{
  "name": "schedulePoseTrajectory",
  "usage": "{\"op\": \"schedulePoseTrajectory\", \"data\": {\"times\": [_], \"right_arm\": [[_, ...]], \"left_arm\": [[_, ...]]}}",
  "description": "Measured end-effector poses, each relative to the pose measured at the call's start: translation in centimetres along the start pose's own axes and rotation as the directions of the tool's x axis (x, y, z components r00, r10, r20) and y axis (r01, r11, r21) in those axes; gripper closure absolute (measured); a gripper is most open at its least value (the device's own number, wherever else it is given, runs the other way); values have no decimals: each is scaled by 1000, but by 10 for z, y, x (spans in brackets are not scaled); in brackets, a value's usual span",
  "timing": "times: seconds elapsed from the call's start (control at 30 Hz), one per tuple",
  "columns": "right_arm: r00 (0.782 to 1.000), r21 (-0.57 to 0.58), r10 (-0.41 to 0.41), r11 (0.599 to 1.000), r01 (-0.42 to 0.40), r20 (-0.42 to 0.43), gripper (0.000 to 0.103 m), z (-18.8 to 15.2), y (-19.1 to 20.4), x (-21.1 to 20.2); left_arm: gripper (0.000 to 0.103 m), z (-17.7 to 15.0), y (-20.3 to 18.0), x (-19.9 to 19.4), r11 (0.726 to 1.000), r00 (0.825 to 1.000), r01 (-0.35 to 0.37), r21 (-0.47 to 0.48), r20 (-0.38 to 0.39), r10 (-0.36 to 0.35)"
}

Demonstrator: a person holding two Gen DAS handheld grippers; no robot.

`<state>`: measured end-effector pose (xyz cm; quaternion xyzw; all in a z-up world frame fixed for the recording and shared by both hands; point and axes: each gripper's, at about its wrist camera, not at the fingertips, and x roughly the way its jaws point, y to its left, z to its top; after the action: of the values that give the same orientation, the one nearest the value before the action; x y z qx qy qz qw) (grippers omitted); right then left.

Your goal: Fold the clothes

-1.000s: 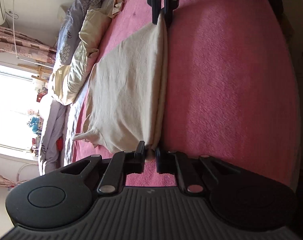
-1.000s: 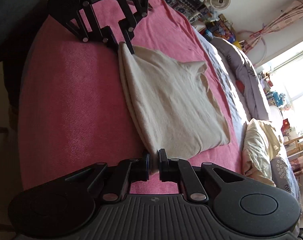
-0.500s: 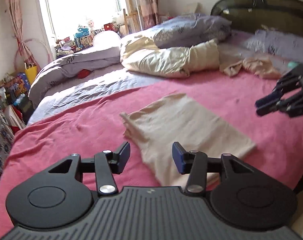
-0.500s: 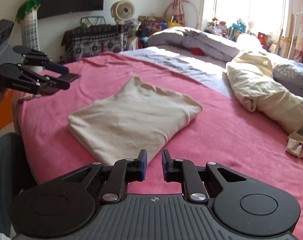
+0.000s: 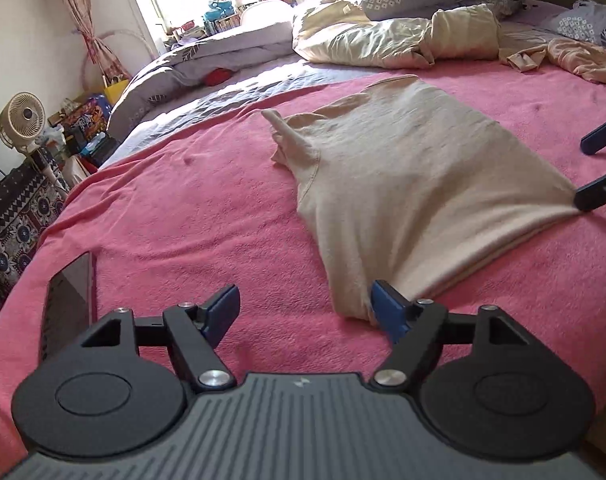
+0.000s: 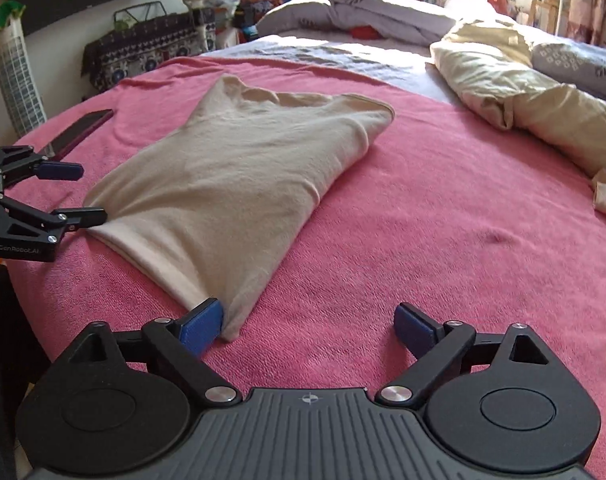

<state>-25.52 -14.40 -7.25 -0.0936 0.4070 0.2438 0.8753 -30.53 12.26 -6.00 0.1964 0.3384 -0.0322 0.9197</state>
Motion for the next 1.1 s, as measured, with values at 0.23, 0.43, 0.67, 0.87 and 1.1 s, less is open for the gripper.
{"op": "schedulePoseTrajectory", "data": {"times": [0.23,0.43,0.67,0.87,1.1], "right_arm": [[977,132,150,976,-171,153,5,14,-26,-40],[889,226,263,904,-362,374,14,64,-31,-23],[995,125,-8,992,-4,99,6,54,-14,47],[994,150,-40,988,25,101,0,19,-22,36],[983,124,-57,992,35,177,0,-23,-35,15]], "left_arm": [[30,6,32,-42,993,991,-105,-45,84,108],[18,57,20,-34,918,942,275,-287,273,-196],[9,33,-26,46,934,994,101,-342,6,-105],[3,-2,0,16,941,995,90,-326,-2,-96],[2,3,10,-17,956,997,-65,-287,-59,50]]}}
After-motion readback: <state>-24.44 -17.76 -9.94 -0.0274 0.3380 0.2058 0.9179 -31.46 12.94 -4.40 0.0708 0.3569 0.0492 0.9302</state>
